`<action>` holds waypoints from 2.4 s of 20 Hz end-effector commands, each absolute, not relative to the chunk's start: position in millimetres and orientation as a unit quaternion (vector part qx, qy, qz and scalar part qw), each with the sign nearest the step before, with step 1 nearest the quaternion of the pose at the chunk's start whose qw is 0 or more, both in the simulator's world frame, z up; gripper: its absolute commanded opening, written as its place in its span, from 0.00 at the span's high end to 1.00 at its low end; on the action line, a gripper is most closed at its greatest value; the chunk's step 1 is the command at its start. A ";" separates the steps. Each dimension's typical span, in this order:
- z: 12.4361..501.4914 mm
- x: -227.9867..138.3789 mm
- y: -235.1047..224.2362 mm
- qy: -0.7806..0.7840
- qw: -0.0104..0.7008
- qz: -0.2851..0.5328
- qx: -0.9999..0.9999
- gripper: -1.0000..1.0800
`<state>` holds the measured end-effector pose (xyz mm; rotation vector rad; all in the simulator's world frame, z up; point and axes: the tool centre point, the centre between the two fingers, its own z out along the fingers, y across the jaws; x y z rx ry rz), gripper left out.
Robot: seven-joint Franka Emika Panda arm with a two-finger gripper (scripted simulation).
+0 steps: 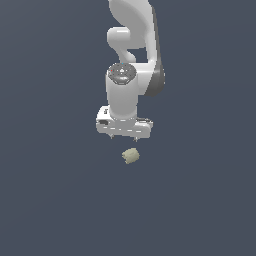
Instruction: Pick up the object and move it to a goal position.
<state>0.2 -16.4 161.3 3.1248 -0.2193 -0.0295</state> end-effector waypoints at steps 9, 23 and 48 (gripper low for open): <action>143.6 5.3 -8.2 -0.185 0.002 -0.008 0.983 0.04; 115.4 12.5 3.9 -0.365 0.000 -0.005 0.931 0.04; 89.7 17.6 13.5 -0.510 0.000 0.000 0.860 0.04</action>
